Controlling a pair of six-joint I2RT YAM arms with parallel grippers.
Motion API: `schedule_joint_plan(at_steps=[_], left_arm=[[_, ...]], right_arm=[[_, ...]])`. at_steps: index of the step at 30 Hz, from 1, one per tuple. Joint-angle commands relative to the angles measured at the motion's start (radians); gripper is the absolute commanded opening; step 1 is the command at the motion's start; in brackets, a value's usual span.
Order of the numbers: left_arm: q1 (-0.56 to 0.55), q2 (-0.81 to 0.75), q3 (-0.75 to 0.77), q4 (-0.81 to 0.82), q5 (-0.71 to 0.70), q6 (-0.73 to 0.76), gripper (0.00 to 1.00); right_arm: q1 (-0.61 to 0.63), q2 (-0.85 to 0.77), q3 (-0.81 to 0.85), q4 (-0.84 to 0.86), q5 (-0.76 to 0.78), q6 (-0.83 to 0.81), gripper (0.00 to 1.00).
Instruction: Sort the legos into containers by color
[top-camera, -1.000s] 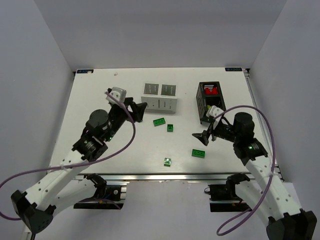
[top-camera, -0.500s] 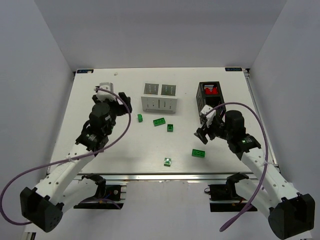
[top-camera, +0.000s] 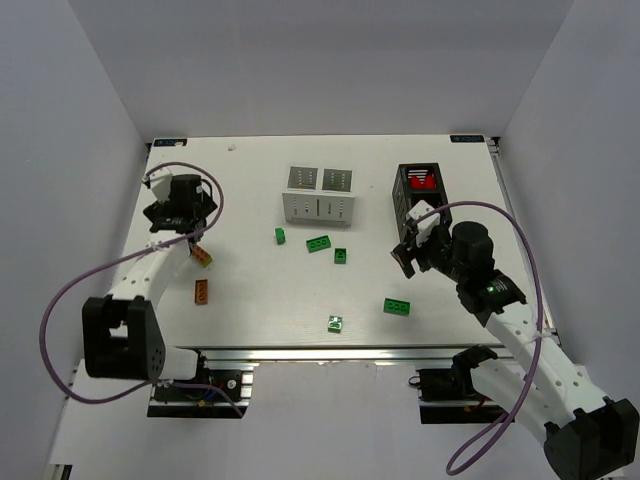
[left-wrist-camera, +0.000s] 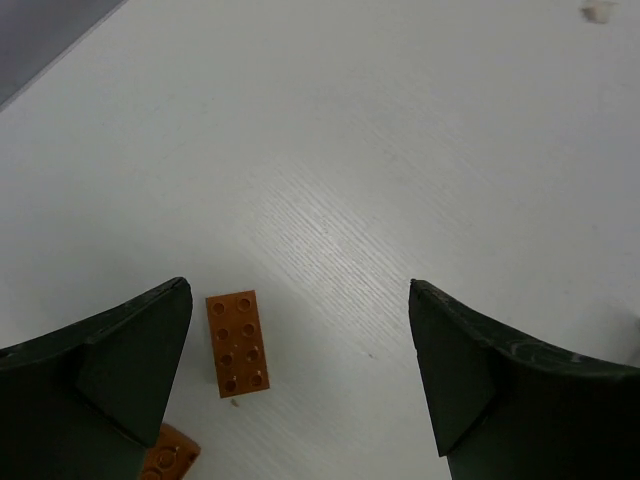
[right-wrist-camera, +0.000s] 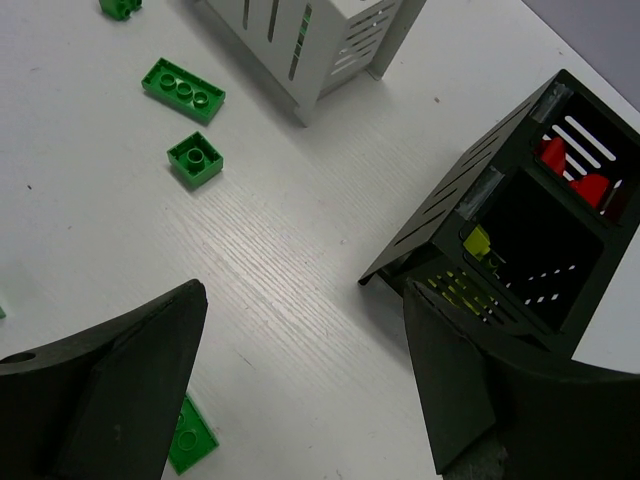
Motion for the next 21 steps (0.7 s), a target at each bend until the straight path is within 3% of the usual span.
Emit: schedule_joint_plan(at_steps=[1,8,21], left_arm=[[0.022,0.091,0.08,-0.12,-0.035,-0.083,0.98],[0.025,0.247,0.145,-0.246,-0.061,-0.112,0.98],[0.025,0.276,0.125,-0.236,-0.086,-0.083,0.95]], right_arm=[[0.021,0.002,0.036,0.042,0.044,0.005,0.84],[0.029,-0.003,0.031,0.049,0.056,0.004,0.84],[0.029,0.006,0.028,0.052,0.067,-0.001,0.85]])
